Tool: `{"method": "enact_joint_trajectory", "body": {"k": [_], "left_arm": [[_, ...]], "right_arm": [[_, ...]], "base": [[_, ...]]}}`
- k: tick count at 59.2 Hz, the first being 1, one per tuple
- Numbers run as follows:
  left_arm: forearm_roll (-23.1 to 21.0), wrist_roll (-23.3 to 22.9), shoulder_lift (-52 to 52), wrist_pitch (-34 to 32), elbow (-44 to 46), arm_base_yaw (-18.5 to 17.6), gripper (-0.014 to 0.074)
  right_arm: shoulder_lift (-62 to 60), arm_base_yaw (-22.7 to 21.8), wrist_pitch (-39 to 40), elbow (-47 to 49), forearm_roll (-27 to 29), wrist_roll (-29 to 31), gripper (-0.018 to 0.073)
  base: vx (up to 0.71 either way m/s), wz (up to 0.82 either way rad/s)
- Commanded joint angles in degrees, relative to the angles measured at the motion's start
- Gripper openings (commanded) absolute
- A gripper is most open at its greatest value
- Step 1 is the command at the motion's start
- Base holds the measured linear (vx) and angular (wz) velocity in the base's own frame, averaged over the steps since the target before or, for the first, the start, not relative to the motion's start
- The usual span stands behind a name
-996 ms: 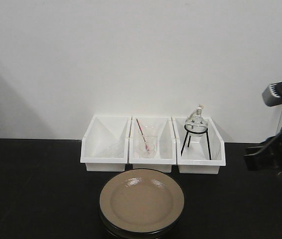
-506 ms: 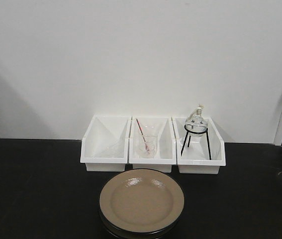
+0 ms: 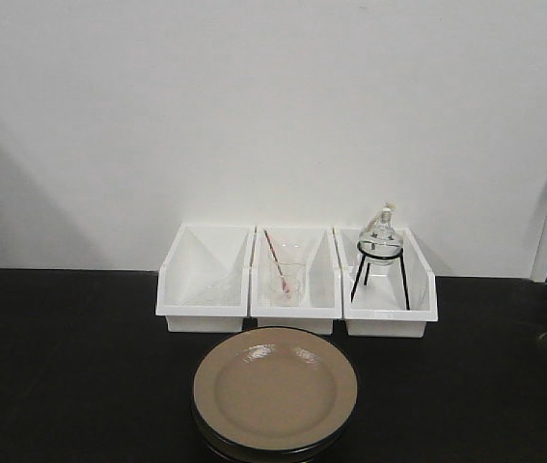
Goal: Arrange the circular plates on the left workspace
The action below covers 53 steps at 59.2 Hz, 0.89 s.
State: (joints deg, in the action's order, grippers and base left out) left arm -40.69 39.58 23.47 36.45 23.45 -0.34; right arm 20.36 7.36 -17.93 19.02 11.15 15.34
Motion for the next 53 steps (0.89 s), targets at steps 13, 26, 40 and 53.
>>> {"method": "enact_joint_trajectory", "body": {"k": [13, 26, 40, 53], "left_arm": [[-3.6, -0.4, -7.2, -3.8, 1.3, -0.1, -0.0001], [-5.4, -0.4, -7.3, -1.5, 1.3, -0.1, -0.0001], [-5.3, -0.4, -7.3, -0.5, 1.3, -0.1, -0.0001], [-3.7, -0.2, -7.3, -3.5, 1.2, -0.1, -0.0001]], "right_arm": [[0.2, -0.3, 5.2, 1.7, 0.0, 0.3, -0.0003], [0.2, -0.3, 5.1, 1.7, 0.0, 0.3, -0.0003], [0.2, -0.3, 5.1, 1.7, 0.0, 0.3, -0.0003], [0.2, -0.3, 5.1, 1.7, 0.0, 0.3, -0.0003]], "base": [[0.0, 0.0], [0.0, 0.0], [0.0, 0.0], [0.0, 0.0]]}}
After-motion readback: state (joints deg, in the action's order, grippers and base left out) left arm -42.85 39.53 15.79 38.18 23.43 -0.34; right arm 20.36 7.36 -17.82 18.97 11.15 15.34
